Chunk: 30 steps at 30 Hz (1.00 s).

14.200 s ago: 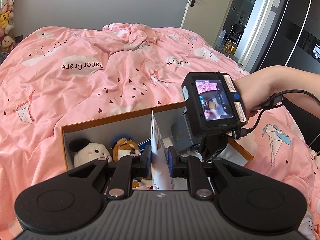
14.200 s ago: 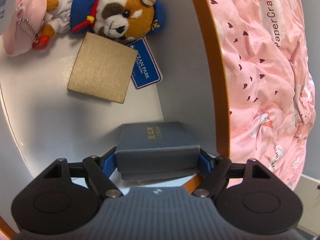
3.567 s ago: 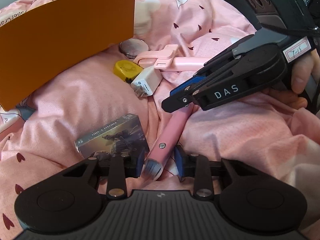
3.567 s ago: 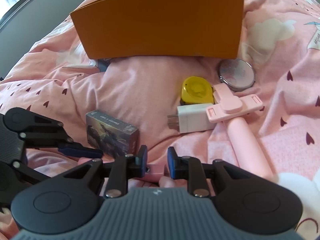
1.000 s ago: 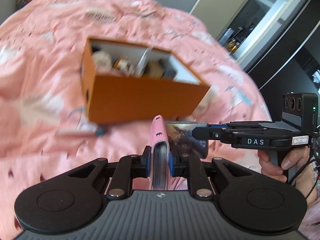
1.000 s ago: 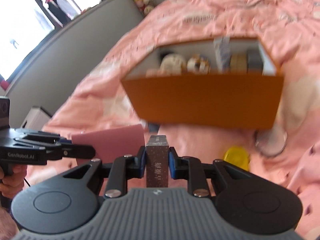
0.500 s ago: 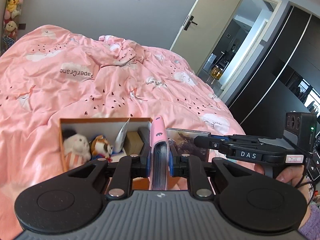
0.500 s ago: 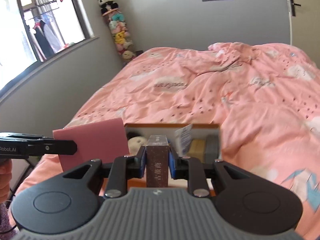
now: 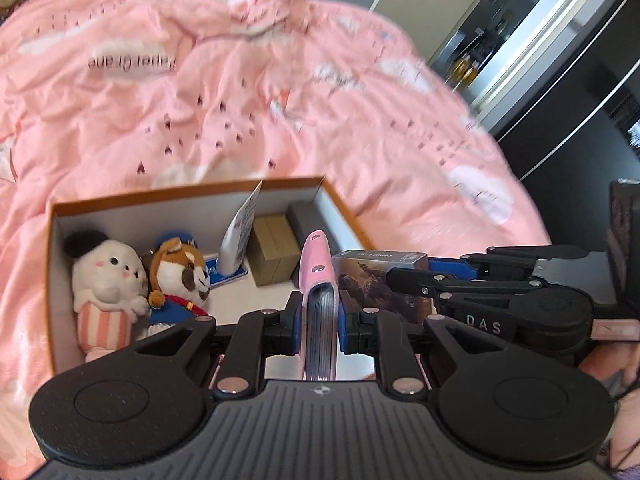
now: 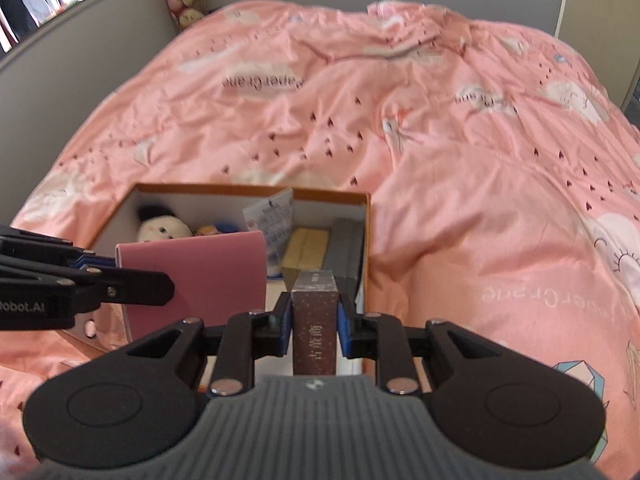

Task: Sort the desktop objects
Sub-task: 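Carry the pink case and dark card box into the orange box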

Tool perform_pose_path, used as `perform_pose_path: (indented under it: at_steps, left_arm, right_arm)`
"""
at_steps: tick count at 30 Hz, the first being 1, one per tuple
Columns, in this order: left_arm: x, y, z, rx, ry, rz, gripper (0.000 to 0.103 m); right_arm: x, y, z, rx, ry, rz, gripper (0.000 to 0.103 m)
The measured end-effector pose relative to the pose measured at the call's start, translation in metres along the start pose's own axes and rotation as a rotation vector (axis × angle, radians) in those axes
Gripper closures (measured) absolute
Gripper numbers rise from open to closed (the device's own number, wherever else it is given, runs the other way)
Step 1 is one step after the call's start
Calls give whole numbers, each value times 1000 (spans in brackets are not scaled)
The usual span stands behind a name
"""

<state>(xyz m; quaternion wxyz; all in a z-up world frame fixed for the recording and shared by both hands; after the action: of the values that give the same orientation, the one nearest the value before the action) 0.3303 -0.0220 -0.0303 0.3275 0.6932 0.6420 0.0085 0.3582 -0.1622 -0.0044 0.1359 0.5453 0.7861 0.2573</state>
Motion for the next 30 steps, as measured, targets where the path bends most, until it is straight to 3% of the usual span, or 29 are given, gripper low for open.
perform_pose_path:
  at_steps: [11, 17, 30]
  left_arm:
    - [21, 0, 64, 152, -2, -124, 84]
    - [26, -2, 83, 197, 6, -171, 84]
    - [30, 2, 99, 254, -11, -265, 83]
  right_arm:
    - [2, 0, 49, 148, -64, -61, 79]
    - [3, -4, 66, 218, -108, -72, 79]
    - [-2, 4, 61, 166, -97, -51, 74]
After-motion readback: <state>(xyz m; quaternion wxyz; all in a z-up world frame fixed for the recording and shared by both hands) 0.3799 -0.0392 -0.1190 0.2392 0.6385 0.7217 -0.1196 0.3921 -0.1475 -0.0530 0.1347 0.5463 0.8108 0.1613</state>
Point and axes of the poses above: each gripper's, at about its wrist camera, not at the fingertips, and z roughly the way its jaws point, x to its left, y to its top, the point moved 7 cm from there along z, roughly the way its jaws point, and after that the axes turned 2 degrees about -y, right-handed, at the moved point
